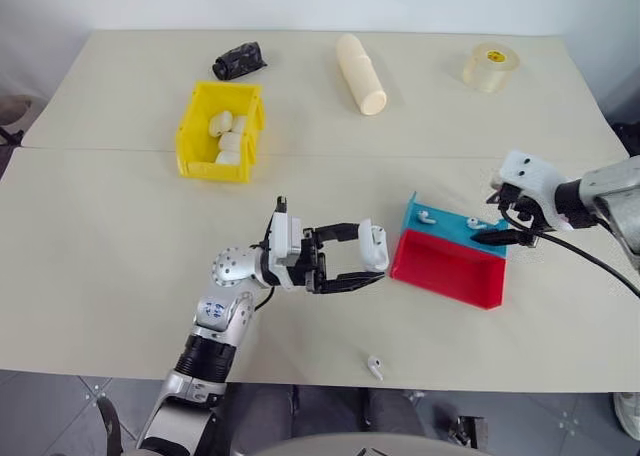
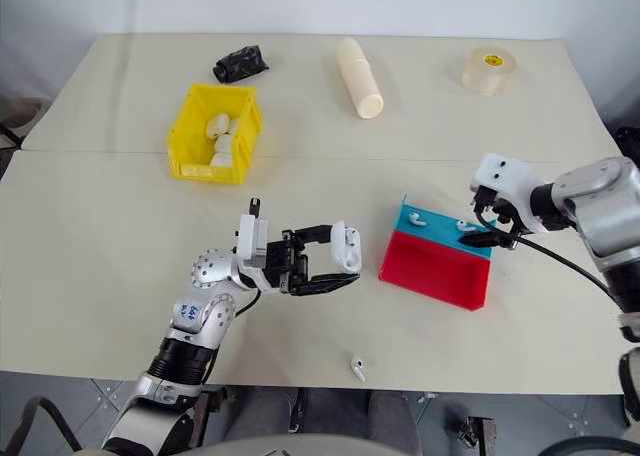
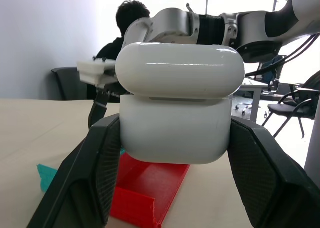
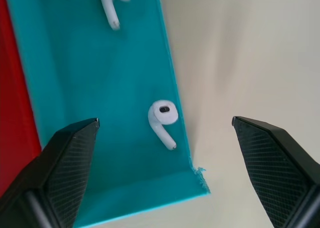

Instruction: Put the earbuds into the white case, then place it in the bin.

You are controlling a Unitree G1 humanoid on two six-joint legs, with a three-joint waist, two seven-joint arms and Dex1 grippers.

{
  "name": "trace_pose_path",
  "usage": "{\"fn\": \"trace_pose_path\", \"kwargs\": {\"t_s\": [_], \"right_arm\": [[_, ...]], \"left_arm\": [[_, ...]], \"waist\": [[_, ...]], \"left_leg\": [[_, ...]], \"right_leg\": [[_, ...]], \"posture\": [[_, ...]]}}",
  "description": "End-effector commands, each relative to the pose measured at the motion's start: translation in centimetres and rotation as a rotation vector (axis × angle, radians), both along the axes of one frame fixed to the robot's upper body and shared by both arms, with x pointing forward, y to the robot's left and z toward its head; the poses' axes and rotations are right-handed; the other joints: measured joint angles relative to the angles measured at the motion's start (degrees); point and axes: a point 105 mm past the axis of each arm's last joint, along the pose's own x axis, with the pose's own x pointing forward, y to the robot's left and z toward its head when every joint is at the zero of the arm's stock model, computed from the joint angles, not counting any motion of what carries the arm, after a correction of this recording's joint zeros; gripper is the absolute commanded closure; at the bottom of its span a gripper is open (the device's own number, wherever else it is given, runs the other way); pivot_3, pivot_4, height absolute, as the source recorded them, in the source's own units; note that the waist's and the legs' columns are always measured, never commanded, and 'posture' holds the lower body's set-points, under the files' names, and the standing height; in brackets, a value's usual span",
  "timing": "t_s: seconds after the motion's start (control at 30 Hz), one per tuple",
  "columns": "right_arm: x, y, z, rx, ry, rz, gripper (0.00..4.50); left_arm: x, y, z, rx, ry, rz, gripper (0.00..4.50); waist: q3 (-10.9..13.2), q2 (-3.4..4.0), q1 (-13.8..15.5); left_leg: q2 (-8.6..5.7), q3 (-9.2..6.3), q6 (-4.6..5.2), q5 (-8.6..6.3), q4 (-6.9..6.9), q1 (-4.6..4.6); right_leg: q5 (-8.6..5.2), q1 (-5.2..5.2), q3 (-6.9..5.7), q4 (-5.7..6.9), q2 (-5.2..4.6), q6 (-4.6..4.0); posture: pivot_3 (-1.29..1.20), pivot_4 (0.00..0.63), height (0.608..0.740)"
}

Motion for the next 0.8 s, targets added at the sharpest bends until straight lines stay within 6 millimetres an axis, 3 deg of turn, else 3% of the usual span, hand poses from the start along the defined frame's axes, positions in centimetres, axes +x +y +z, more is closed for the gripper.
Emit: {"fn": "trace_pose_path", "kwargs": {"t_s": [0.03, 0.33, 0.43, 0.57, 0.8], "right_arm": [[0.7, 0.1, 0.6, -0.056, -0.031, 0.12, 0.04], [1.7, -0.2, -0.7, -0.119, 0.013, 0.192, 0.04], [1.7, -0.1, -0.8, -0.112, 0.031, 0.205, 0.63], [1.7, 0.0, -0.8, -0.11, 0.036, 0.208, 1.87], [1.5, -0.3, -1.1, -0.112, 0.041, 0.2, 1.87]], "left_arm": [[-0.6, 0.0, 0.9, -0.026, -0.048, 0.008, 1.7], [-0.6, 0.2, 0.9, -0.031, -0.048, 0.028, 1.7], [-0.6, 0.2, 0.9, -0.031, -0.047, 0.027, 1.7], [-0.5, 0.2, 0.9, -0.031, -0.05, 0.028, 1.7], [-0.4, 0.3, 1.1, -0.03, -0.053, 0.029, 1.7]], "waist": [[0.0, 0.01, -0.05], [-0.01, 0.02, -0.16], [-0.01, 0.02, -0.17], [-0.01, 0.02, -0.16], [-0.01, 0.02, -0.12]], "left_leg": [[0.0, 0.0, 0.0, 0.0, 0.0, 0.0], [0.03, 0.0, -0.01, 0.0, 0.12, 0.03], [0.03, -0.01, -0.01, 0.0, 0.16, 0.03], [0.03, -0.02, -0.01, 0.0, 0.21, 0.03], [0.0, -0.02, -0.01, 0.0, 0.26, 0.03]], "right_leg": [[0.0, 0.0, 0.0, 0.0, 0.0, 0.0], [0.0, 0.05, -0.01, 0.09, 0.02, 0.0], [0.0, 0.07, -0.03, 0.09, 0.02, 0.0], [0.0, 0.07, -0.03, 0.15, 0.02, 0.0], [0.0, 0.07, -0.02, 0.21, -0.01, 0.0]], "posture": [[0.0, 0.15, 0.74], [0.0, 0.15, 0.74], [0.0, 0.15, 0.74], [0.0, 0.15, 0.74], [0.0, 0.15, 0.74]]}}
